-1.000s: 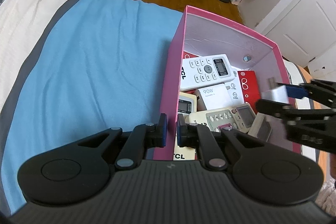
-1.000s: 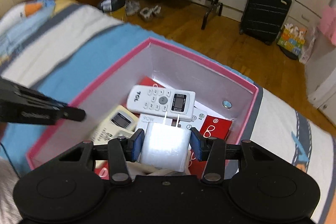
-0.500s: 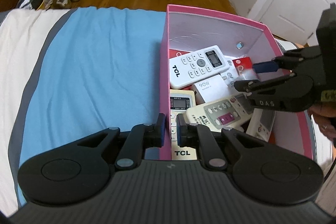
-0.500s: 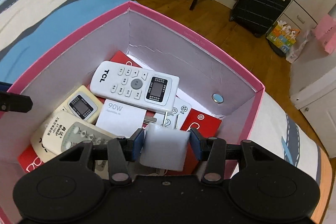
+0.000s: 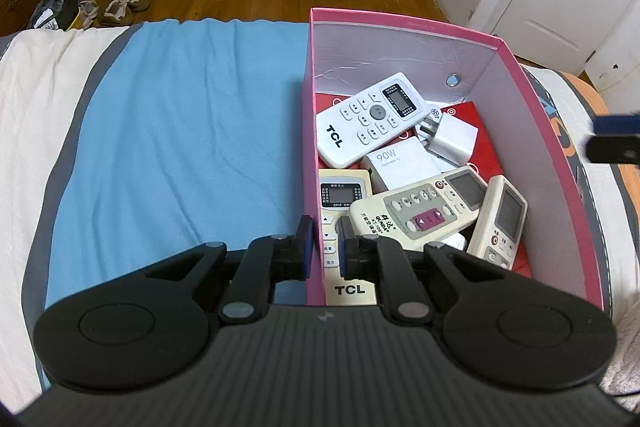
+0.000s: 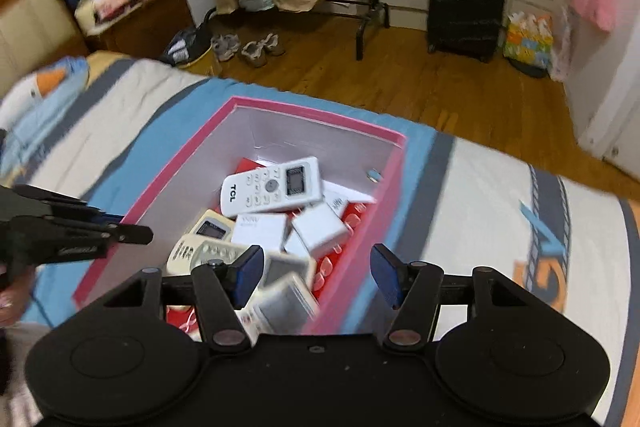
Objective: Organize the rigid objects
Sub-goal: 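Carry the white charger into the pink box and open the right gripper, then move the right gripper to the silver keys and pinch them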
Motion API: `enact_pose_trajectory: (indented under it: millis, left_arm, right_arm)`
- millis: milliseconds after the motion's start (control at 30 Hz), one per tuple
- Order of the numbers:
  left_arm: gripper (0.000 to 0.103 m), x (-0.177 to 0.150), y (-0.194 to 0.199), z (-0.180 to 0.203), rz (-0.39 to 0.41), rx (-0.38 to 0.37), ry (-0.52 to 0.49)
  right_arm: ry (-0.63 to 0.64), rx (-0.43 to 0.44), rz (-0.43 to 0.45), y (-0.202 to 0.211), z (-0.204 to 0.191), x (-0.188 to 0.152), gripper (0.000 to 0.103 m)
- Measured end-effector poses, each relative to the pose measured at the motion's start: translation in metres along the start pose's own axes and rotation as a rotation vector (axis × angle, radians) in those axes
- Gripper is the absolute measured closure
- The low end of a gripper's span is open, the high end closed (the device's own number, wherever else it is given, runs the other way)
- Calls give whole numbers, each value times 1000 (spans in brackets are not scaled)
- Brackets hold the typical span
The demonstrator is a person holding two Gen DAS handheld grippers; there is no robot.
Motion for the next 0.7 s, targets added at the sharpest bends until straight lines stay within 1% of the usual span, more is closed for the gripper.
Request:
enact_pose_trajectory:
  millis: [167,300,400,467,600,633,700]
  left_arm:
    - [93,0,-1,3,-4,18,-14]
    - [91,-1,-1,6,-7,30,-28]
    - [91,-1,-1,7,-8,36,-32]
    - [91,-1,-1,8,-9,39,-35]
    - [91,-1,-1,9,-9,38,-33]
    - [90,-1,-1,9,-8,36,-33]
    - [88,-2,0,9,-6,26,-33]
  right_arm:
    - [-46,14,-11,12,35,-23,39]
    - [-121,-8,-41,2,65,-40,39]
    - [-163,8,-37,-9,87,-50,39]
    - [-182,-4,-29,-19,99,-54,39]
    - [-236,-47,21,-44,125,-63,39]
    - [-259,-73,27,-52,131,-67,39]
    - [-269,-166,-22,-70,136,-74,39]
Point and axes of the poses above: each gripper's, at about its wrist camera, not at the fingertips, and y roughly against the way its jaws point, z to its right, x to its top, the point moved 1 cm from there along -y, roughly the way its jaws point, and after that the axes turned 11 degrees about -x, right-handed, at the moved point
